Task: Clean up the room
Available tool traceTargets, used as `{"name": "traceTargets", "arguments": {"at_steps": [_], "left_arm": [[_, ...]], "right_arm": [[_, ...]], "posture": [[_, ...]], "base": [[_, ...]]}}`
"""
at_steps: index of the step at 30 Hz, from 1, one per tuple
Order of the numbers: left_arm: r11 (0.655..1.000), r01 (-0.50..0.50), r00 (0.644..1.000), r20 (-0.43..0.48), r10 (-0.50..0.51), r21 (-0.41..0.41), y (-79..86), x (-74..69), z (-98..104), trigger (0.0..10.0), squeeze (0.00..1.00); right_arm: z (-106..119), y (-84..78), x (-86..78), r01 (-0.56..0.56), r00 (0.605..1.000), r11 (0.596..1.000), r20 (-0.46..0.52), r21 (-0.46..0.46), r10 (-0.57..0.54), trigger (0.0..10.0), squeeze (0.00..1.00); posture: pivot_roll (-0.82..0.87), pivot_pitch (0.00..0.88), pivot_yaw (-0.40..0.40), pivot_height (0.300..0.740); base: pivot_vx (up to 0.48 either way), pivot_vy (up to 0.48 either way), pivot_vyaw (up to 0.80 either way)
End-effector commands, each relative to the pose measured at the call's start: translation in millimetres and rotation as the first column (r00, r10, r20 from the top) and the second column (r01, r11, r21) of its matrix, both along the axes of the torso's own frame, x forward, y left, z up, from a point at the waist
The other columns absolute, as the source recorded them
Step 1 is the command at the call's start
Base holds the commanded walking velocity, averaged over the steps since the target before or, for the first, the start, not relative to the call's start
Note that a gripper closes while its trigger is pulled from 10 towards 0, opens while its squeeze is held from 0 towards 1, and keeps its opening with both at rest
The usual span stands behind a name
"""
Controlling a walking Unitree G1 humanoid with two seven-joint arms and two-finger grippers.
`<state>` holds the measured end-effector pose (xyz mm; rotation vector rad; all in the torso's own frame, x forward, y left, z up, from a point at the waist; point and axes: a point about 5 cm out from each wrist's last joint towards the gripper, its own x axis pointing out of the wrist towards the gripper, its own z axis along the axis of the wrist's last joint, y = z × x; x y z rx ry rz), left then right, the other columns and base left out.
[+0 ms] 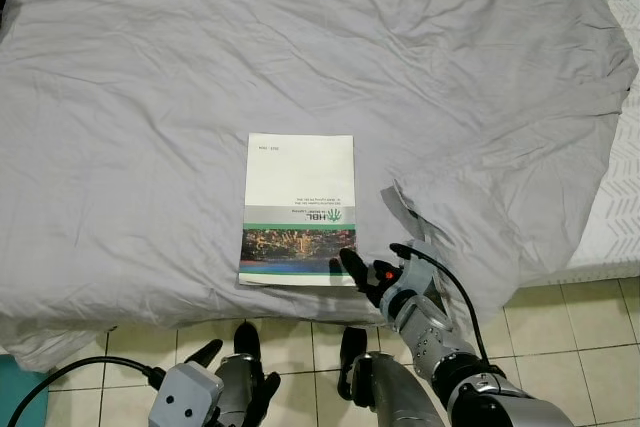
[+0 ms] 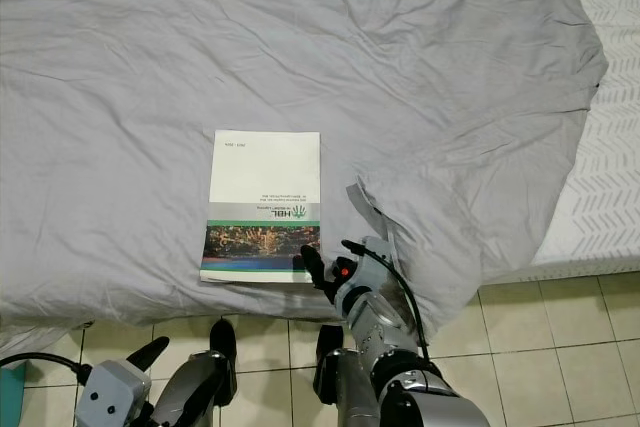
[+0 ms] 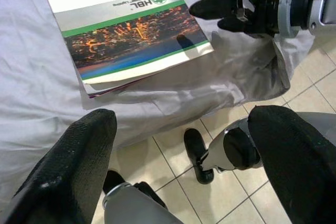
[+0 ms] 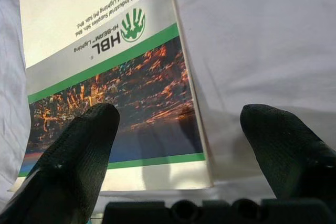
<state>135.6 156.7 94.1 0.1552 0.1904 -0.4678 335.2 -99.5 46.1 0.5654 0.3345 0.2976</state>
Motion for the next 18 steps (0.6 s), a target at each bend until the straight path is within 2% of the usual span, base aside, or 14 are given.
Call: {"name": "traceTargets", "arguments": {"at_steps": [1, 4, 6, 11, 14, 18], "left_arm": [[1.000, 0.004, 0.999, -0.034, -0.004, -0.001, -3.6, -10.2, -2.2, 10.0, 0.00], [1.000, -0.002, 1.000, -0.032, 0.002, -0.005, -4.8, -13.2, 0.9, 10.0, 0.00], [1.000, -0.003, 1.000, -0.031, 0.003, 0.001, -5.8, -19.4, 2.5, 10.0, 0.00], [1.000, -0.005, 0.999, -0.034, 0.006, 0.006, -6.7, -23.2, 2.6, 10.0, 0.00], [1.000, -0.015, 0.999, -0.038, 0.015, -0.001, -9.3, -24.4, 3.3, 10.0, 0.00], [1.000, -0.025, 0.999, -0.044, 0.025, 0.000, -10.0, -27.0, 2.8, 10.0, 0.00]], "right_arm": [[-13.7, 4.9, -10.2, -0.004, 0.998, 1.000, -0.062, 0.005, 0.004, 10.0, 0.00], [-10.2, 14.6, -8.6, -0.020, 0.998, 0.999, -0.058, 0.032, 0.022, 10.0, 0.00], [-8.9, 27.6, -9.8, -0.050, 0.997, 0.998, -0.063, 0.048, 0.053, 10.0, 0.00], [-10.4, 37.1, -12.6, -0.067, 0.994, 0.997, -0.079, 0.050, 0.071, 10.0, 0.00], [-14.8, 49.7, -18.6, -0.101, 0.988, 0.994, -0.112, 0.032, 0.104, 10.0, 0.00], [-17.0, 55.5, -21.6, -0.117, 0.986, 0.993, -0.123, -0.005, 0.116, 10.0, 0.00]], "posture": [[0.26, 0.653, -0.057, 0.740], [0.27, 0.664, -0.057, 0.740], [0.29, 0.668, -0.059, 0.740], [0.29, 0.676, -0.063, 0.740], [0.29, 0.692, -0.067, 0.740], [0.29, 0.691, -0.080, 0.740]], "base": [[0.000, 0.000, 0.00], [0.000, 0.000, 0.00], [0.000, 0.000, 0.00], [0.000, 0.000, 0.00], [0.000, 0.000, 0.00], [0.000, 0.000, 0.00]]}}
